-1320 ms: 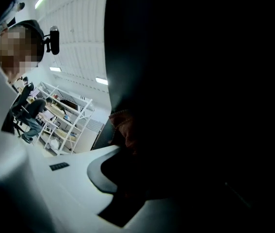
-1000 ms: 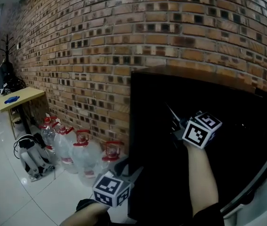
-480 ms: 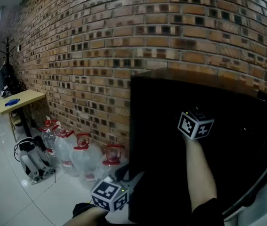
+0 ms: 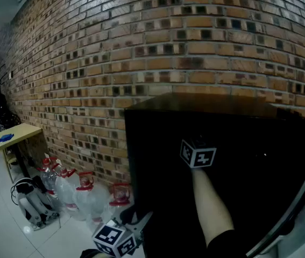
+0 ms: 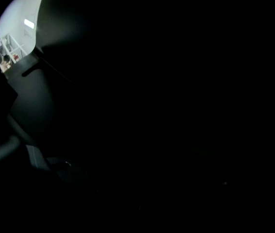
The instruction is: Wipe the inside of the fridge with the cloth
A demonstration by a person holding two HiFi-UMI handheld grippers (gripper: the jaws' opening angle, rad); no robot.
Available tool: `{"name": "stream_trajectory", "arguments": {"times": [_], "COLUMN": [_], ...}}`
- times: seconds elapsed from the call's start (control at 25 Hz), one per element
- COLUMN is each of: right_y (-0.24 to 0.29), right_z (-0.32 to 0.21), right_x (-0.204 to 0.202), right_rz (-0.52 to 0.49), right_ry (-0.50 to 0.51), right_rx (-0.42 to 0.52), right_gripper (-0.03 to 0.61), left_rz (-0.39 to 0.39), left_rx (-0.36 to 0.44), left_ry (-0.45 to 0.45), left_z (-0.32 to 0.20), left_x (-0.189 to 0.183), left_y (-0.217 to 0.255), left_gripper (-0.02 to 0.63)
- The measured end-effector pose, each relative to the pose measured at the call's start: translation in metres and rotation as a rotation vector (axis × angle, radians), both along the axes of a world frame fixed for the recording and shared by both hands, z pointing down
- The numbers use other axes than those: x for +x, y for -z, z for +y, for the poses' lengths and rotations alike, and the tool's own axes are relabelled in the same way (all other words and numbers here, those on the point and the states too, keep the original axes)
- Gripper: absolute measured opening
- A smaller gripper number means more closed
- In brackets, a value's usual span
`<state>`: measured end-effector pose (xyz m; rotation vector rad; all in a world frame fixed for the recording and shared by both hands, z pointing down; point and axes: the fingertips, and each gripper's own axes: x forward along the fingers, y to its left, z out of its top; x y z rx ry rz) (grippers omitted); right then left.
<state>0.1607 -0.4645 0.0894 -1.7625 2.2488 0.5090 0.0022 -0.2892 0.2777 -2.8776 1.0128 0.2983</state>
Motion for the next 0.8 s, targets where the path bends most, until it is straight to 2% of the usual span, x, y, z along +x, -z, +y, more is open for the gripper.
{"name": "stream_trajectory", "arguments": {"times": [0.24, 0.36, 0.52, 0.68, 0.8], "right_y": [0.002, 0.006, 0.003, -0.010, -0.012], "right_z": [-0.011, -0.014, -0.022, -0.005, 0.045], "right_x": [0.013, 0.015, 0.020, 0.025, 0.014], "right_rz": [-0.020, -0.052, -0.043, -0.069, -0.080], "right_ry": [-0.106, -0.125, -0.171, -0.114, -0.035], "right_rx": [-0.008, -0.014, -0.043, -0.051, 0.004], "right_gripper": [0.077, 0.074, 0.072, 0.074, 0.074], "left_rz": [0.003, 0.018, 0.024, 0.023, 0.043], "left_rx": [0.010, 0.022, 0.020, 0.024, 0.041], "left_ry": [0.005, 0.009, 0.010, -0.004, -0.003], "left_z": [0.000, 0.000, 0.000, 0.001, 0.002], "left_x": [0.001, 0.001, 0.001, 0.001, -0.002], "left_y": [0.000, 0.001, 0.002, 0.001, 0.001], "left_gripper": [0.209, 0.206, 0.206, 0.207, 0.207]}}
